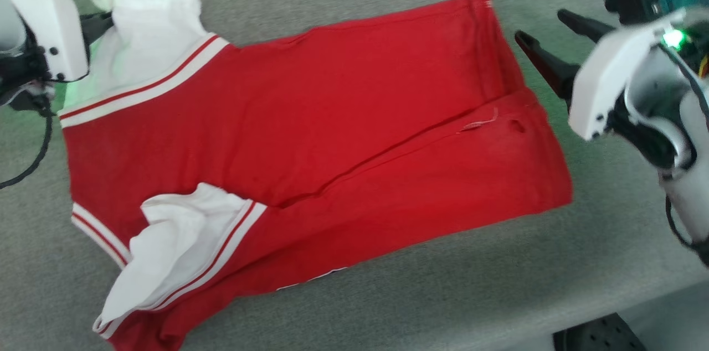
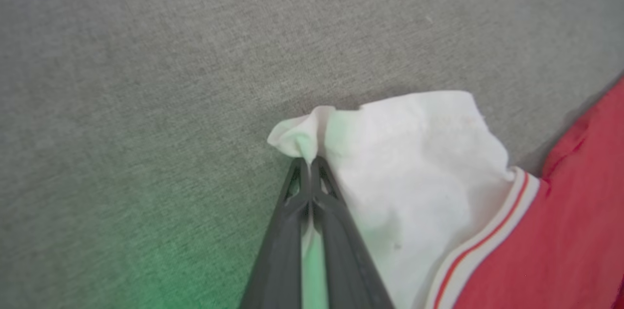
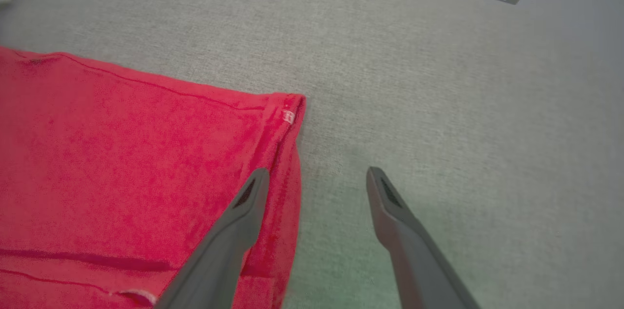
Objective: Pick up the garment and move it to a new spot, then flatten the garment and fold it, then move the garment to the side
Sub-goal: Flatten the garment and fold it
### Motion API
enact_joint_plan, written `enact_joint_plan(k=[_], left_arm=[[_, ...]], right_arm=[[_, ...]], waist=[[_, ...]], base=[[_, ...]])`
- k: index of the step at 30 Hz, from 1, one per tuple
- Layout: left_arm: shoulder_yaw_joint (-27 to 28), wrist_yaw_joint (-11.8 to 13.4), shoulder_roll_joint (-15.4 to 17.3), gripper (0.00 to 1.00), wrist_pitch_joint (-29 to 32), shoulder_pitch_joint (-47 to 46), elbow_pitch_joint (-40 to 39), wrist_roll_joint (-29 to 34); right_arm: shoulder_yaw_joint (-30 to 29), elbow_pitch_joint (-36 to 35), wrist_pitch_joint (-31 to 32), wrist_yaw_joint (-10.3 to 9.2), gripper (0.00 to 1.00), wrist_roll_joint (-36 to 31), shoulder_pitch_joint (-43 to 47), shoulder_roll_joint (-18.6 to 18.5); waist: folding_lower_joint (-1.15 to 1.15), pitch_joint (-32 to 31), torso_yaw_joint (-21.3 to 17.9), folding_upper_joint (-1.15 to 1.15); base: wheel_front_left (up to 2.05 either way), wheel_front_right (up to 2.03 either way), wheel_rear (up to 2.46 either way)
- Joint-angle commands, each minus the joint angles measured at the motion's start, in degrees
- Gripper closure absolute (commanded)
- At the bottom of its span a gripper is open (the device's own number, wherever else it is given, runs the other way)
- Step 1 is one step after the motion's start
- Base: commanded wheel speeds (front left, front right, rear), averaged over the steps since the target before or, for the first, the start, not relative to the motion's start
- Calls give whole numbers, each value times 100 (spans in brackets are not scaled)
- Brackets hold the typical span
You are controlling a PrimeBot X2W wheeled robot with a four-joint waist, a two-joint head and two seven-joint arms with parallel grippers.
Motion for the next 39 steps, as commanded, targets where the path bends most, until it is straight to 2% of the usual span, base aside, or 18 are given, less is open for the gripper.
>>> enact_joint_plan(k=[1,11,12,13,14,21,26,30,39], left_arm=[[-39,-27,-85,100,-68,-59,-65,13],[-171,-21,-317,100,-293,-245,-291,9],[-180,-21,-325,100,-328,-253,-307,-5],[-192,-22,-341,100,-355,-253,-332,-24],[-201,-22,-367,100,-400,-248,-370,-49],[-146,-22,-513,100,-965,-25,-581,-240],[-187,-22,-434,100,-1629,323,-1243,-319],[-215,-22,-162,100,-2205,741,-2115,-439],[-524,-21,949,100,-3550,2199,-3896,-508]], right_arm=[[202,181,213,-3,0,224,-376,16],[1070,1474,907,-4,1,872,-1491,123],[1122,1541,863,-4,51,920,-1530,124],[1144,1608,807,-4,79,979,-1554,118],[1182,1680,736,-4,100,969,-1591,84],[1171,1922,-21,-4,100,1029,-1578,-85],[1245,1804,-421,-4,100,1125,-1223,-295],[1264,1508,-587,-4,100,1171,-779,-559],[898,601,-645,-4,100,1243,684,-1231]], waist=[[0,113,172,0],[0,300,482,0],[0,303,495,0],[0,302,510,0],[0,295,533,0],[0,-14,736,0],[0,-495,974,0],[0,-830,1186,0],[0,-1349,1574,0]], base=[[0,0,0],[0,0,0],[0,0,0],[0,0,0],[0,0,0],[0,0,0],[0,0,0],[0,0,0],[0,0,0]])
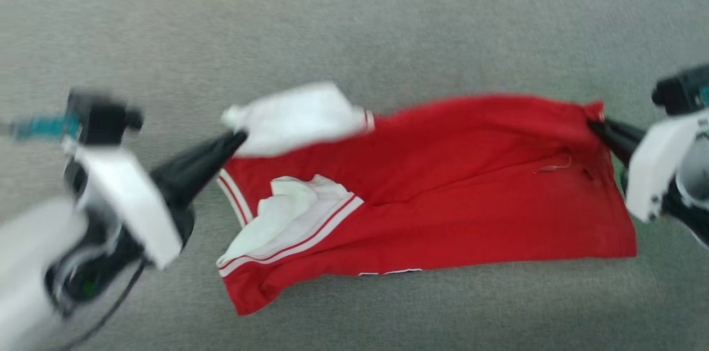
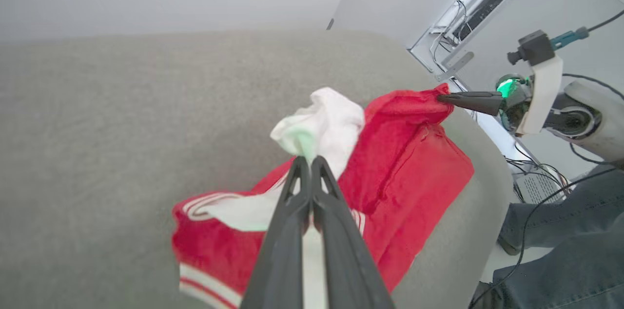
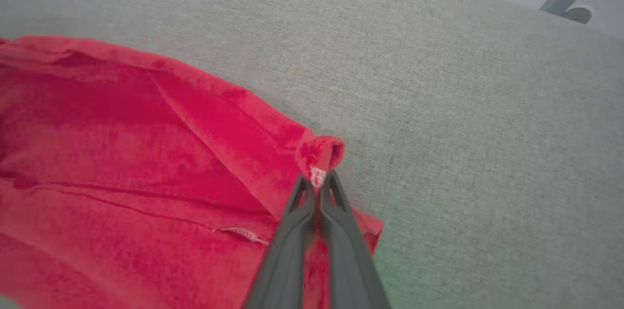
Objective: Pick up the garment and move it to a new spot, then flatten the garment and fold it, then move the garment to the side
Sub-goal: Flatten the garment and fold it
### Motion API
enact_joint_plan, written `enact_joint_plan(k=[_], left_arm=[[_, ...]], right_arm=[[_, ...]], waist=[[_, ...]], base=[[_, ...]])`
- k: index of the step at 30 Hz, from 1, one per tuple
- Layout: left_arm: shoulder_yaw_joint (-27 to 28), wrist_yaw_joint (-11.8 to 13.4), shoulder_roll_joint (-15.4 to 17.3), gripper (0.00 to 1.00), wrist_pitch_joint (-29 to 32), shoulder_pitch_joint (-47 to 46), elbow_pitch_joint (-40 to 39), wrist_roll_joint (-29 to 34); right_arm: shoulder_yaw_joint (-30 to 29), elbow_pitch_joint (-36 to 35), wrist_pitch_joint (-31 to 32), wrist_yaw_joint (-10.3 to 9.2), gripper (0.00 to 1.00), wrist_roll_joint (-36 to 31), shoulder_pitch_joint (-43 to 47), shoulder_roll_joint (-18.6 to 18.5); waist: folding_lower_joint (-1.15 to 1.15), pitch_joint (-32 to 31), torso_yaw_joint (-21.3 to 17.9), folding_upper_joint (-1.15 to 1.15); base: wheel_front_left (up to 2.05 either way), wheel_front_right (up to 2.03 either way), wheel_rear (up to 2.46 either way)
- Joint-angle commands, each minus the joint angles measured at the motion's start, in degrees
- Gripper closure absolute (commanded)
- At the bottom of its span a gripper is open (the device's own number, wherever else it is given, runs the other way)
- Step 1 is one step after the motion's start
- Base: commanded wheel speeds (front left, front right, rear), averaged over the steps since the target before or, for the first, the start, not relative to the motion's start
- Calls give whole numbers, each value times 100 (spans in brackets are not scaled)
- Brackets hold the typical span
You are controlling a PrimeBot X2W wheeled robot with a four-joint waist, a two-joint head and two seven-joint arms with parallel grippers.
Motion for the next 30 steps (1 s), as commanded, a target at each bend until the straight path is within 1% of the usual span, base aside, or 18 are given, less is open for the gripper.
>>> enact_joint_plan(k=[1,5,7,8,9,11,15,20,23,24,25,26,27,28,29,30], left_arm=[[-40,-13,162,100,-214,280,-143,-35],[-182,-13,527,100,-681,1029,-549,-39],[-216,-13,603,100,-807,1348,-670,-76],[-226,-13,582,100,-850,1488,-731,-95],[-247,-13,516,100,-903,1726,-768,-68],[-272,-13,384,100,-931,1871,-574,45],[-346,-14,-138,100,-889,1996,-61,165],[-394,-14,-584,100,-733,1882,555,318],[-397,-14,-649,100,-740,1854,719,338],[-402,-14,-675,100,-750,1840,784,365],[-407,-13,-705,100,-768,1828,832,392],[-406,-13,-721,92,-805,1822,880,408],[-400,-14,-724,71,-833,1818,914,428],[-377,-14,-730,60,-861,1835,934,425],[-327,-13,-730,24,-898,1867,952,434],[-285,-14,-740,1,-919,1914,951,455]], right_arm=[[-121,-131,-21,-4,100,27,257,-95],[-624,-526,-9,-4,100,-40,1052,-307],[-909,-708,39,-3,100,-89,1421,-329],[-1066,-784,65,-4,100,-118,1612,-326],[-1345,-926,117,-4,100,-183,1907,-255],[-1587,-999,186,-3,100,-300,2139,-141],[-1923,-905,332,-4,100,-667,2327,188],[-1964,-694,526,-3,100,-952,2201,586],[-1958,-650,550,-3,100,-1032,2167,696],[-1967,-641,551,-3,83,-1050,2166,727],[-1977,-647,566,-3,58,-1069,2175,745],[-2005,-662,576,-3,11,-1073,2194,741],[-2059,-684,596,-3,0,-1069,2226,728],[-2120,-724,615,-3,0,-1069,2263,708],[-2198,-763,642,-3,0,-1051,2307,679],[-2280,-804,671,-3,0,-1014,2356,648]], waist=[[0,-170,164,0],[0,-235,275,0],[0,-222,314,0],[0,-209,339,0],[0,-179,365,0],[0,-140,386,0],[0,-68,386,0],[0,16,302,0],[0,25,283,0],[0,24,275,0],[0,20,271,0],[0,11,271,0],[0,-3,276,0],[0,-25,289,0],[0,-50,308,0],[0,-77,335,0]], base=[[0,0,0],[0,0,0],[0,0,0],[0,0,0],[0,0,0],[0,0,0],[0,0,0],[0,0,0],[0,0,0],[0,0,0],[0,0,0],[0,0,0],[0,0,0],[0,0,0],[0,0,0],[0,0,0]])
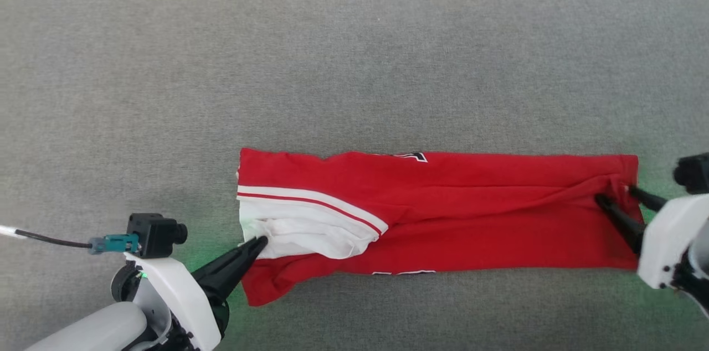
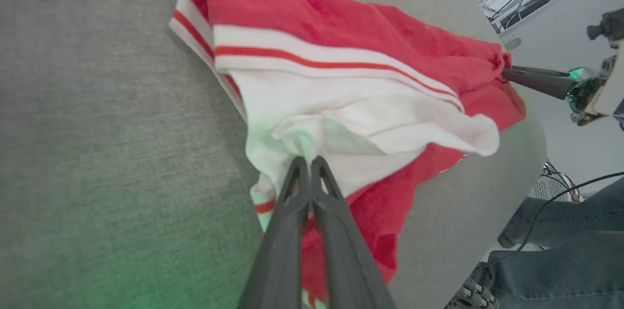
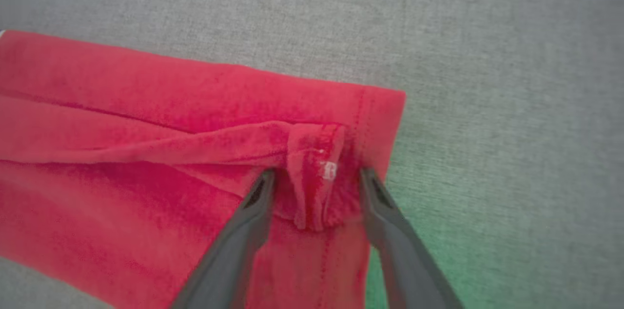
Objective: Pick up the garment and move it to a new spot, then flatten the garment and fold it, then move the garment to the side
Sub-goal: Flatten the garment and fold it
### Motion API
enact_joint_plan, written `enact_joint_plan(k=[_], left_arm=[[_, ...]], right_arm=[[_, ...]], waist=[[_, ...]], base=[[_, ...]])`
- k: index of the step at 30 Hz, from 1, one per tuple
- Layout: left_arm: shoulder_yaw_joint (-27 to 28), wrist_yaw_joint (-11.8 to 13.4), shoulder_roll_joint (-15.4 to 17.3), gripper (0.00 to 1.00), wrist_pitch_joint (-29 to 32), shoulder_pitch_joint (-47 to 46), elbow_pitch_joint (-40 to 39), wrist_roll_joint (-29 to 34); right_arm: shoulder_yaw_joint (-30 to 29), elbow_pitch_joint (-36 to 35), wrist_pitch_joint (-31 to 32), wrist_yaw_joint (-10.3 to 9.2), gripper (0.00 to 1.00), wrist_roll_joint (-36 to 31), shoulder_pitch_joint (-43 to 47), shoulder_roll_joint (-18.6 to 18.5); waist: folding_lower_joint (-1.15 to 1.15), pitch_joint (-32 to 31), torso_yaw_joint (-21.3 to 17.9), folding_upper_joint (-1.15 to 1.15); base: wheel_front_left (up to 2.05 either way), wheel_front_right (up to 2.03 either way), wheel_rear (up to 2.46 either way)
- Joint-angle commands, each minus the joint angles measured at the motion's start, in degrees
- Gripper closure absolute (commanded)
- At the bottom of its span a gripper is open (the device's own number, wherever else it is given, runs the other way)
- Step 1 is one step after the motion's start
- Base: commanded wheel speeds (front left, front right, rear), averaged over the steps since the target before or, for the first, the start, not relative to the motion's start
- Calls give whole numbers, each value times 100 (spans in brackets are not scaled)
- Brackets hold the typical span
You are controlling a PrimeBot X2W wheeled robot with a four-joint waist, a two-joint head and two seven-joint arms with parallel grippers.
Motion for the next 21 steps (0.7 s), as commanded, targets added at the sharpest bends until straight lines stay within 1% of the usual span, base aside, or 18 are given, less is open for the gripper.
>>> enact_joint_plan(k=[1,3,5,6,8,10,13,15,17,21], left_arm=[[44,-14,-28,0,-39,99,-3,45],[227,-14,-81,0,-66,247,-13,68],[658,-14,-202,0,-70,417,23,199],[922,-12,-294,0,-71,561,90,332],[1467,14,-588,0,-71,917,259,616],[2027,84,-889,0,-73,1184,479,1137],[2910,66,-1455,0,-74,1623,719,1901],[3473,54,-1757,0,-75,1900,869,2495],[3919,28,-2122,0,-74,2136,915,3035],[4850,-3,-2614,0,-75,2481,778,4070]], right_arm=[[-71,-38,42,-3,0,53,79,-19],[-299,-94,116,-3,0,88,226,-58],[-527,-92,214,-3,0,112,382,-91],[-627,-63,272,-3,0,181,445,-48],[-797,9,402,-3,0,316,555,27],[-896,148,529,-3,0,374,645,43],[-897,360,737,-3,0,425,716,139],[-909,469,851,-1,0,517,684,232],[-931,578,935,0,0,551,662,258],[-974,799,1039,0,0,621,633,332]], waist=[[0,-45,48,0],[0,-100,131,0],[0,-143,247,0],[0,-168,306,0],[0,-196,446,0],[0,-215,589,0],[0,-234,778,0],[0,-241,863,0],[0,-245,935,0],[0,-273,1020,0]], base=[[0,0,0],[0,0,0],[0,0,0],[0,0,0],[0,0,0],[0,0,0],[0,0,0],[0,0,0],[0,0,0],[0,0,0]])
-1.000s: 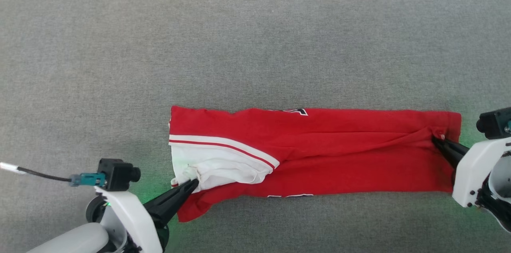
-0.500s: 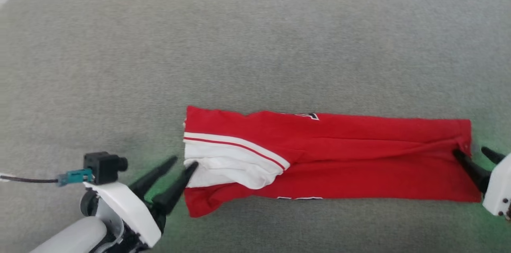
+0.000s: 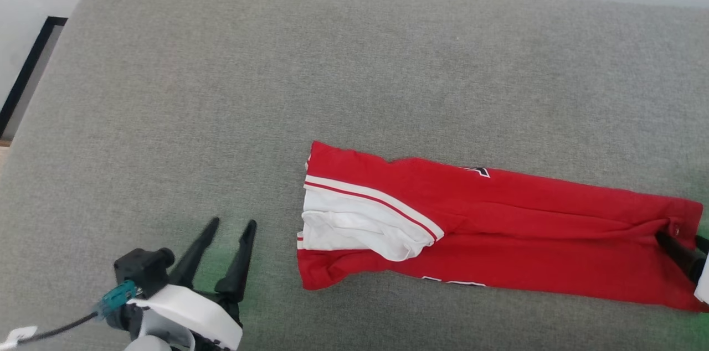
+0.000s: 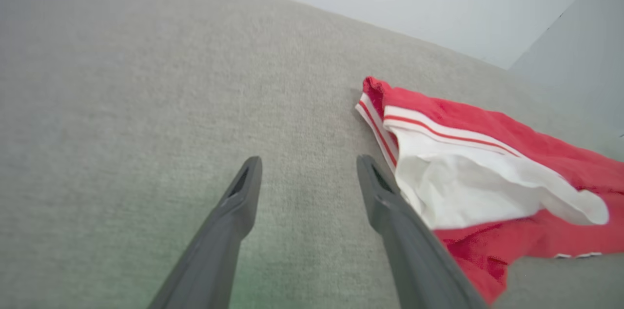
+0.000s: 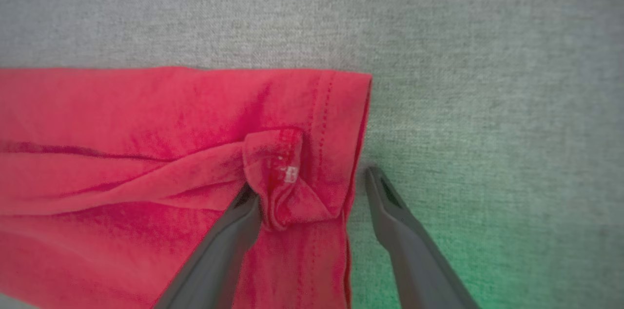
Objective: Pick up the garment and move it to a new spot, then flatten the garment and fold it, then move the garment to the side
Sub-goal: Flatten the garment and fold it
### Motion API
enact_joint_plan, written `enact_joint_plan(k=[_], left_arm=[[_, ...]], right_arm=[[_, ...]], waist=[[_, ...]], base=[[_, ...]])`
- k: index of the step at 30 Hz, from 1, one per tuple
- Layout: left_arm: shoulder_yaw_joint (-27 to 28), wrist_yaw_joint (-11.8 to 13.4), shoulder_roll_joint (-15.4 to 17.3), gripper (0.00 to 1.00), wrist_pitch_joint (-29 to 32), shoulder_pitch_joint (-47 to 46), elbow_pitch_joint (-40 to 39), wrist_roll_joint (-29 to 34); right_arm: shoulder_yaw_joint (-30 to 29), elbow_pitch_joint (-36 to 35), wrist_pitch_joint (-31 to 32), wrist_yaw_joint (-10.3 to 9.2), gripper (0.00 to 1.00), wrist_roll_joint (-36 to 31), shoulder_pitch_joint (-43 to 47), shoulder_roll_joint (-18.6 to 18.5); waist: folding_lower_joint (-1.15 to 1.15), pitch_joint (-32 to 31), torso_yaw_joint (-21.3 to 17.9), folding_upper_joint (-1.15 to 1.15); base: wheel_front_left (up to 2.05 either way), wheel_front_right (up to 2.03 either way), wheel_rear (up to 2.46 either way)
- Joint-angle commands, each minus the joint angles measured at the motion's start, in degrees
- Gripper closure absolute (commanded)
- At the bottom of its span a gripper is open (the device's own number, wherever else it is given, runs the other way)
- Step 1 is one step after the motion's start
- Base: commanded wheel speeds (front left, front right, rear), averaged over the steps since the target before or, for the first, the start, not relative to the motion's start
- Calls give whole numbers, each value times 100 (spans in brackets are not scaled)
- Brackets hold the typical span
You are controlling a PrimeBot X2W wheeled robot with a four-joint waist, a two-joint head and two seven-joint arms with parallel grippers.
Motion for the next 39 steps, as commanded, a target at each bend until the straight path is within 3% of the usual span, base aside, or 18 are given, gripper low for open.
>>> enact_joint_plan(k=[1,5,6,7,9,10,11,23,29,39], left_arm=[[384,-26,-178,0,-26,167,-155,508],[1117,-35,-592,0,-25,485,-534,1600],[1235,-37,-669,0,-26,547,-637,1852],[1346,-38,-716,0,-26,602,-735,2114],[1373,-35,-801,0,-26,688,-907,2433],[1438,-34,-809,0,-27,709,-984,2591],[1440,-22,-857,0,-26,745,-1037,2636],[1297,-24,-790,0,-26,710,-1441,2683],[1331,-25,-780,0,-26,627,-1543,2571],[1280,-25,-618,0,-26,522,-1536,2544]], right_arm=[[183,223,152,3,0,72,74,290],[231,384,267,3,0,148,123,348],[246,407,278,3,16,176,128,356],[262,425,281,3,42,183,130,364],[300,456,315,4,80,210,140,385],[309,457,313,4,95,233,143,396],[316,455,310,8,100,238,137,395],[1,500,-42,-15,100,274,-221,207],[-479,577,-298,-16,100,235,-340,-189],[-1841,1229,-717,-10,100,-148,-197,-1007]], waist=[[0,-28,41,0],[0,-68,69,0],[0,-75,71,0],[0,-80,67,0],[0,-93,64,0],[0,-99,60,0],[0,-101,51,0],[0,-88,-118,0],[0,-21,-258,0],[0,40,-425,0]], base=[[0,0,0],[0,0,0],[0,0,0],[0,0,0],[0,0,0],[0,0,0],[0,0,0],[0,0,0],[0,0,0],[0,0,0]])
